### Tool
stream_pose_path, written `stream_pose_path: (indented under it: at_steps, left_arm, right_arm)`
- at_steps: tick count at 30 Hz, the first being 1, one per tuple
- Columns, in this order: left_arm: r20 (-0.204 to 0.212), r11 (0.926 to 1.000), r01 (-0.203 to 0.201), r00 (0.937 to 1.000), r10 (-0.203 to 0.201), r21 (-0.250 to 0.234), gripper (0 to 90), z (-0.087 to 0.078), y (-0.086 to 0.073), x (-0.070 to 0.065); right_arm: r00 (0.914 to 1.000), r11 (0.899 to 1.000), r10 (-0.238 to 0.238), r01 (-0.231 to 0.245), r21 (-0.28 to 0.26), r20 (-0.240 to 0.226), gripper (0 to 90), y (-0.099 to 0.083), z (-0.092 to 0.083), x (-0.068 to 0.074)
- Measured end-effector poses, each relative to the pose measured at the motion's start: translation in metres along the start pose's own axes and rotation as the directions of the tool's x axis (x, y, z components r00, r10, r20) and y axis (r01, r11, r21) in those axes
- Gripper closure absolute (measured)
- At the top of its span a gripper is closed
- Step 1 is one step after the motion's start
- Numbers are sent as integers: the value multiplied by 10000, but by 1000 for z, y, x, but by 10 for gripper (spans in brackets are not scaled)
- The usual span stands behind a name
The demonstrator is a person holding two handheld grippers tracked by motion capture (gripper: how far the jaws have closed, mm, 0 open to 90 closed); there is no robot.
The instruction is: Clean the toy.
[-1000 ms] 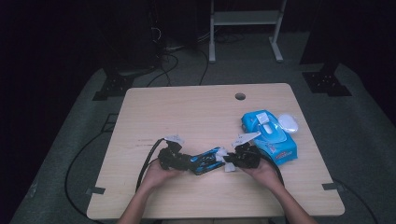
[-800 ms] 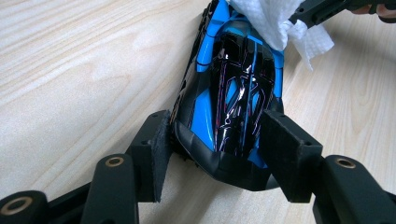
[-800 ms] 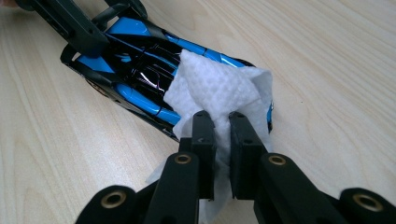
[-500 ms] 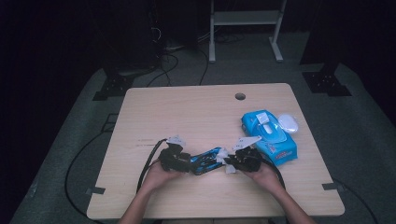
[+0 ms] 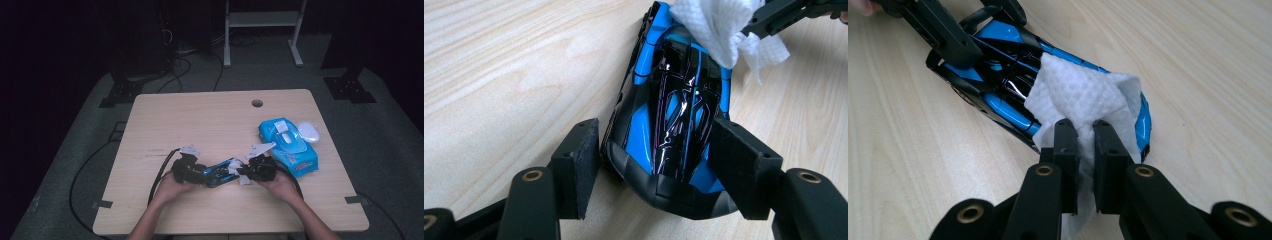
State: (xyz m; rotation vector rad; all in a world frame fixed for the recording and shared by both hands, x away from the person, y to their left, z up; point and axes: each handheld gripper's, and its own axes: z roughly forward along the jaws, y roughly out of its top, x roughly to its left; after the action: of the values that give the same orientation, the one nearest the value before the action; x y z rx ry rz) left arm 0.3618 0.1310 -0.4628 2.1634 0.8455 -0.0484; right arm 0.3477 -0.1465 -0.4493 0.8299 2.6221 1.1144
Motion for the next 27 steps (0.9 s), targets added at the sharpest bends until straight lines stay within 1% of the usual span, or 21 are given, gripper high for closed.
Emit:
stream_pose_path:
  at_steps: [3, 4, 6, 7, 8, 10, 13, 14, 15, 16, 18, 19, 20, 22, 23, 24, 27]
  left_arm:
    - [18, 10000, 85, 10000, -86, 43, 352, 0, 0, 1]
    - [-57, 9999, 54, 10000, -54, 118, 340, -1, 0, 1]
    - [-170, 9997, 157, 9997, -154, 181, 304, 0, 1, 1]
    - [-170, 9997, 157, 9997, -154, 181, 291, 0, 1, 1]
    - [-118, 9995, 259, 9996, -257, 177, 289, -1, 0, 2]
    - [-90, 9994, 275, 9996, -274, 187, 283, 0, 0, 2]
    - [-71, 9993, 304, 9995, -302, 208, 285, 0, 0, 2]
    - [-49, 9996, 203, 9998, -202, 197, 290, 1, 1, 1]
    - [-49, 9996, 203, 9998, -202, 197, 309, 1, 1, 1]
    - [50, 9999, 94, 9999, -95, 144, 326, 1, 1, 0]
    - [125, 9999, 53, 9999, -55, 100, 341, 1, 1, 0]
    - [112, 9999, -24, 9999, 23, 100, 362, 1, 1, 0]
    - [153, 9999, -5, 9999, 4, 107, 367, 1, 1, 0]
    - [227, 10000, 19, 9997, -20, 40, 367, 2, 1, 2]
    - [227, 10000, 19, 9997, -20, 40, 367, 2, 1, 2]
    - [259, 10000, -12, 9997, 11, 61, 367, 2, 0, 2]
    - [276, 10000, -30, 9996, 29, 45, 366, 2, 0, 2]
  right_arm:
    - [10000, 10000, 56, -56, -20, -48, 821, -3, -1, 0]
    - [9999, 9999, -98, 99, -64, 58, 821, -6, -2, 2]
    - [9997, 9998, -181, 183, -100, 156, 822, -8, -2, 4]
    - [9997, 9998, -181, 183, -100, 156, 822, -8, -2, 4]
    - [9996, 9996, -263, 264, -101, 140, 823, -11, -3, 5]
    - [9996, 9997, -237, 238, -92, 145, 824, -13, -4, 5]
    - [9997, 9997, -216, 217, -99, 146, 824, -15, -4, 5]
    - [9996, 9997, -227, 229, -103, 168, 824, -15, -4, 5]
    - [9997, 9997, -205, 207, -99, 149, 824, -15, -4, 5]
    - [9998, 9998, -170, 170, -91, 75, 824, -14, -4, 4]
    - [9999, 9999, -103, 103, -49, -2, 823, -13, -4, 2]
    - [10000, 9999, -77, 77, 67, -19, 823, -11, -5, 0]
    - [9997, 10000, -47, 45, 82, 259, 823, -6, -5, -2]
    - [9995, 10000, -16, 15, 57, 324, 822, 4, -1, -4]
    - [9995, 10000, -16, 15, 57, 324, 822, 4, -1, -4]
    - [9998, 9999, 40, -42, 117, 198, 822, 16, 7, -3]
    - [9995, 9996, 3, -12, 280, 317, 822, 31, 21, -4]
